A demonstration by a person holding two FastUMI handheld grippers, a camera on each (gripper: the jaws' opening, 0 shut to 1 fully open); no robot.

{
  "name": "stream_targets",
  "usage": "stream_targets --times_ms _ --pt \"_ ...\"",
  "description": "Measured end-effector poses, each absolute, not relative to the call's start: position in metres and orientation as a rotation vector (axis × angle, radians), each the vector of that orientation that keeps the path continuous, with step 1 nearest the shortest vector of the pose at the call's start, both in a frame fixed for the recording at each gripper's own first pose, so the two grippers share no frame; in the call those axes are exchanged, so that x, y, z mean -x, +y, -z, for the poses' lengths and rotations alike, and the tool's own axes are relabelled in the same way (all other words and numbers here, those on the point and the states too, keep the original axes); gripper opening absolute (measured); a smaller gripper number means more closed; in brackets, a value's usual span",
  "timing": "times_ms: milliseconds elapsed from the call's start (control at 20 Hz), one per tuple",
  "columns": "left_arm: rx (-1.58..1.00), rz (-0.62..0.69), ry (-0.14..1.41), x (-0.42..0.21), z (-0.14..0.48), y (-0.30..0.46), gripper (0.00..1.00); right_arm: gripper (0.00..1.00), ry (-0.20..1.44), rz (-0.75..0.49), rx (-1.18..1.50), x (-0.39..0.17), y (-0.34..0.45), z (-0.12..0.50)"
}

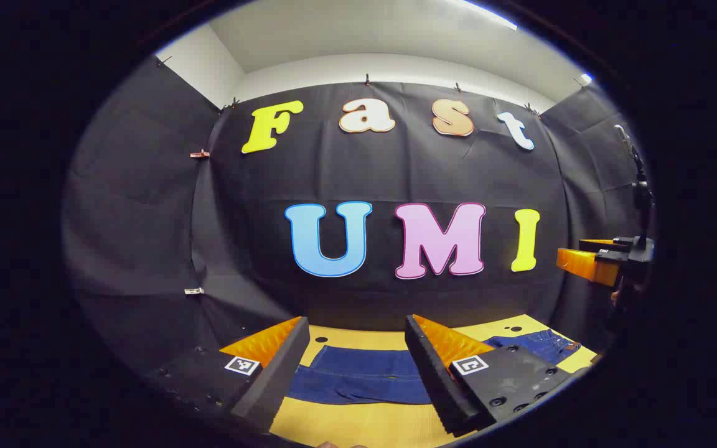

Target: Grasp the waist and the cuffs of the jeans and fold them to make the two legs overlap; first hold the waist and fold one-third of the jeans toward the cuffs, then hold the cuffs and fold the remaining one-third in the same direction to finish folding.

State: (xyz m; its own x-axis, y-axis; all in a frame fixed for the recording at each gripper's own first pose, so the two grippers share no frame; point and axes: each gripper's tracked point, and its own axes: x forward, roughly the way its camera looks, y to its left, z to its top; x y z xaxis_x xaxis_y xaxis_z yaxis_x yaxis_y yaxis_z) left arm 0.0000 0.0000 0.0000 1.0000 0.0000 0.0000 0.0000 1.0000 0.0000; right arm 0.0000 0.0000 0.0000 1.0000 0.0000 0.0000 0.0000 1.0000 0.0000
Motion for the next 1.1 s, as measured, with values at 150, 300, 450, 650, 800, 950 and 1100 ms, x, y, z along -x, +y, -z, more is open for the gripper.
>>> stream_targets --times_ms 150,300,450,650,800,950,1100 --pt "-0.012 -0.002 0.008 0.001 0.002 -0.002 0.93 0.96 0.011 0.014 0.031 -0.003 -0.014 0.006" --pt "-0.021 -0.006 0.005 0.005 -0.002 -0.005 0.96 0.96 0.012 0.016 0.039 -0.009 -0.021 0.008" --pt "-0.030 -0.016 0.005 0.007 -0.001 -0.005 0.93 0.95 0.001 0.013 0.024 -0.013 -0.022 0.006" --pt "-0.035 -0.029 0.009 0.007 -0.001 -0.005 0.93 0.96 -0.001 -0.007 0.040 -0.016 -0.020 0.008" --pt "-0.037 -0.025 0.019 0.005 0.004 -0.004 0.96 0.96 0.013 -0.012 0.070 -0.017 -0.023 0.015" --pt "-0.072 0.004 0.020 0.003 0.011 0.003 0.97 0.96 0.056 -0.008 0.132 -0.018 -0.034 0.028" --pt "-0.130 0.065 0.069 -0.003 0.039 0.016 0.98 0.96 0.120 0.025 0.216 -0.014 -0.063 0.045"
